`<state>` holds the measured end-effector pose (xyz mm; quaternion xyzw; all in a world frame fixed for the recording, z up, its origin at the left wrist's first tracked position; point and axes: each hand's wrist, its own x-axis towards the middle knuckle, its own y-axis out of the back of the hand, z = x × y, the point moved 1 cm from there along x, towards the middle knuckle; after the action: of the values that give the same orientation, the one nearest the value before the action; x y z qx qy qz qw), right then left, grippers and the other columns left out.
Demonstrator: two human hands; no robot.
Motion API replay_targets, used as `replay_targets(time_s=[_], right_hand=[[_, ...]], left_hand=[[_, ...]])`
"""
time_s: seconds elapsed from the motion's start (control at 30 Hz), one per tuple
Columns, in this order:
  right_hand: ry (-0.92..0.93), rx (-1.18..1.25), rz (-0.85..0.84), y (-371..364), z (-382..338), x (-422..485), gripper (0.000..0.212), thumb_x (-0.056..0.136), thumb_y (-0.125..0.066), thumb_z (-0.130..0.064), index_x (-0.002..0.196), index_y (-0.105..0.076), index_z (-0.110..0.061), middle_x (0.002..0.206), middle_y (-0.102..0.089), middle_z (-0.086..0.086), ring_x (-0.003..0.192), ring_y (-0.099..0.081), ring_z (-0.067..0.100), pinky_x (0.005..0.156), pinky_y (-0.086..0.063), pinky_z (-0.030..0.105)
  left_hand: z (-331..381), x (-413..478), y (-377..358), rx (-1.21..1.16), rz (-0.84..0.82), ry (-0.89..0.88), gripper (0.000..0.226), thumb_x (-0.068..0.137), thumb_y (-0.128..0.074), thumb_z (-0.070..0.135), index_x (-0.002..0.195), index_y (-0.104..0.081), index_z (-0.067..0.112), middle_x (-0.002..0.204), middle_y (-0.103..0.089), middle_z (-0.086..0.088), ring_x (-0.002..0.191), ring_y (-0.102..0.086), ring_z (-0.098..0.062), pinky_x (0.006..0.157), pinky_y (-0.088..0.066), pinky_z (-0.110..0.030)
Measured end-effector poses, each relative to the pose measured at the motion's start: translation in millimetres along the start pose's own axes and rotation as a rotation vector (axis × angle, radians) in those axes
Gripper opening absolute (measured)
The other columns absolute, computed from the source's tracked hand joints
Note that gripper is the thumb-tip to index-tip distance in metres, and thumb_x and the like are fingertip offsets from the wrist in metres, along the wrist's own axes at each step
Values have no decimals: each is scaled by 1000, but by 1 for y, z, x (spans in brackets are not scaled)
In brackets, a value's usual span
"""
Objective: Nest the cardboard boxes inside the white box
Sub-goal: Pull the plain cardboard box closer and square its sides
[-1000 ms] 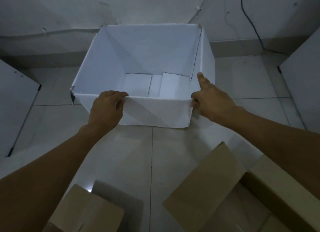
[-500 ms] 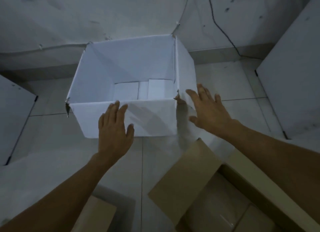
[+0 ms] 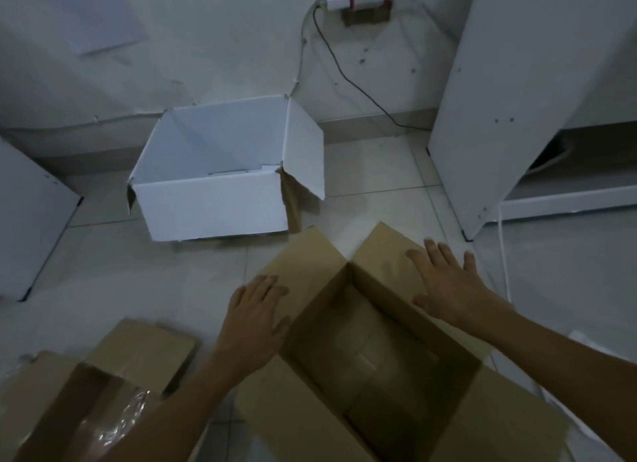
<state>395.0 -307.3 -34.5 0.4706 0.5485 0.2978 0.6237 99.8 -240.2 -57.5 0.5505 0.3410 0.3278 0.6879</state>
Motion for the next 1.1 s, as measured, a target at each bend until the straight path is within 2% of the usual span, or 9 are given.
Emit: replay_targets(time_s=[0.17, 0.3, 0.43, 0.5, 0.57, 0.7, 0.77, 0.97, 1.1], right_hand=[[25, 10, 70, -58, 27, -34, 73, 86, -48, -54, 144, -14, -26, 159, -7, 9, 146, -8, 30, 115, -11, 57], [56, 31, 102, -109, 23, -45, 74, 84, -43, -64, 142, -20, -24, 158, -12, 10, 145, -11, 30, 116, -9, 58], [175, 94, 6, -143, 3, -58, 100, 65, -9, -84, 140, -30, -22, 154, -27, 8, 141, -24, 24, 117, -10, 52], [254, 116, -63, -156, -10, -70, 106, 58, -6, -86, 135, -40, -22, 143, -44, 7, 131, -40, 22, 115, -18, 49], [305, 140, -145, -168, -21, -87, 93, 66, -21, -87, 129, -46, -22, 129, -56, 6, 116, -51, 23, 105, -34, 42], [370, 121, -218, -187, -34, -109, 87, 62, -42, -87, 118, -51, -21, 119, -60, 5, 103, -56, 26, 82, -41, 37], [377, 105, -173, -199, -37, -116, 79, 62, -50, -82, 113, -53, -22, 114, -61, 6, 98, -56, 27, 79, -43, 37], [333, 196, -79, -209, -47, -117, 30, 77, -59, -42, 93, -64, -18, 92, -65, 7, 79, -56, 25, 61, -40, 28], [307, 67, -12, -200, -40, -100, 26, 80, -59, -31, 96, -63, -12, 94, -64, 15, 84, -60, 30, 60, -35, 28]], left_hand=[[29, -11, -41, -44, -169, -54, 97, 65, -18, 88, 136, -41, 26, 155, -29, 1, 144, -17, -17, 117, -10, -42], [37, -27, -82, -35, -290, -172, 104, 51, -39, 90, 137, -38, 31, 158, -19, 6, 145, -6, -10, 118, -2, -40], [36, -39, -116, 126, -458, -277, 121, 36, -41, 91, 141, -32, 31, 159, -12, 8, 145, 2, -7, 117, 7, -38], [35, -44, -129, 125, -483, -262, 122, 36, -44, 90, 140, -34, 29, 158, -19, 7, 146, -2, -8, 118, 5, -40], [35, -48, -138, 95, -468, -235, 119, 36, -45, 92, 136, -41, 27, 151, -36, 6, 143, -18, -10, 119, 0, -41], [33, -48, -142, 198, -406, -229, 102, 42, -39, 97, 115, -61, 29, 118, -64, 5, 110, -52, -15, 103, -30, -33], [33, -48, -145, 227, -359, -225, 96, 44, -39, 97, 108, -64, 29, 109, -66, 3, 100, -54, -16, 92, -38, -33], [27, -49, -160, 166, -216, -128, 96, 37, -37, 101, 98, -64, 32, 102, -60, 0, 98, -49, -20, 90, -43, -37], [36, -52, -164, 91, -140, -48, 102, 37, -28, 100, 101, -63, 28, 103, -57, -3, 99, -49, -22, 84, -41, -34]])
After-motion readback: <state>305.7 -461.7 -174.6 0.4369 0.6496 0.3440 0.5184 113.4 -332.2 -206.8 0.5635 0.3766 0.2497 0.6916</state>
